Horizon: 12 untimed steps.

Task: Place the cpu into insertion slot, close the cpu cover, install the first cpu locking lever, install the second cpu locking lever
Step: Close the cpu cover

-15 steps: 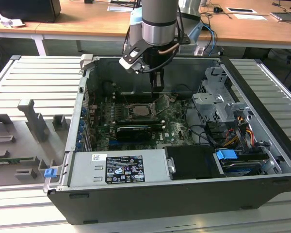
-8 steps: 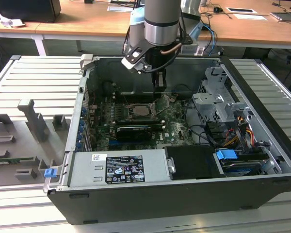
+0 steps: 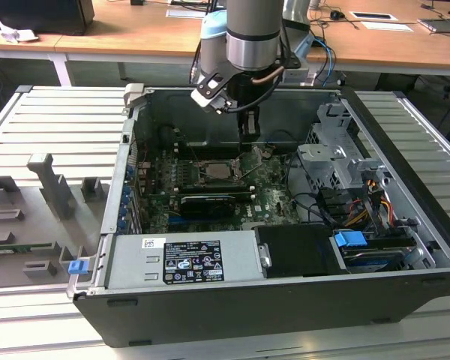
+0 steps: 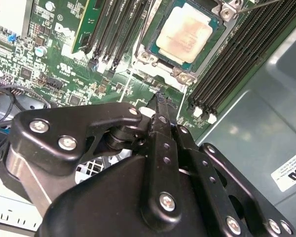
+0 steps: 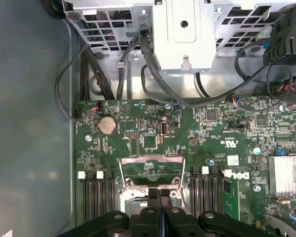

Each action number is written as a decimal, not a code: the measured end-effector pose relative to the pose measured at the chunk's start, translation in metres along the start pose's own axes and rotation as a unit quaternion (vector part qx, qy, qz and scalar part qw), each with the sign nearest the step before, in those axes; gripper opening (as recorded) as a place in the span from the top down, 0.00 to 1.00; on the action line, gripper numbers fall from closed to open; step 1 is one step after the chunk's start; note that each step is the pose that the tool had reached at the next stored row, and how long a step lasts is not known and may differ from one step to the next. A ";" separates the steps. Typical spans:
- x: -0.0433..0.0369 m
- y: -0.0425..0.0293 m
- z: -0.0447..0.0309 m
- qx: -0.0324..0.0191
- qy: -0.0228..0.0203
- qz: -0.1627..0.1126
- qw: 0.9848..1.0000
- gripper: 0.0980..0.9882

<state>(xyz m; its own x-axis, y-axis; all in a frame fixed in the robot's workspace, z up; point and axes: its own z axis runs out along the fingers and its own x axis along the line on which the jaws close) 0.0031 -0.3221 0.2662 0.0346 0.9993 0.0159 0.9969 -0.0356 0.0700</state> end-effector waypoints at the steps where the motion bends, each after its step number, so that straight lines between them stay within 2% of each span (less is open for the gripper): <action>1: 0.0000 0.0004 0.0000 0.000 0.000 0.000 1.000 0.99; 12: 0.0002 0.0056 0.0004 0.000 0.000 0.000 1.000 0.99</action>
<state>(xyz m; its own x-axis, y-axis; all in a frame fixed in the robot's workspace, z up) 0.0088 -0.3221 0.2663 0.0346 0.9993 0.0158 0.9969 -0.0356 0.0700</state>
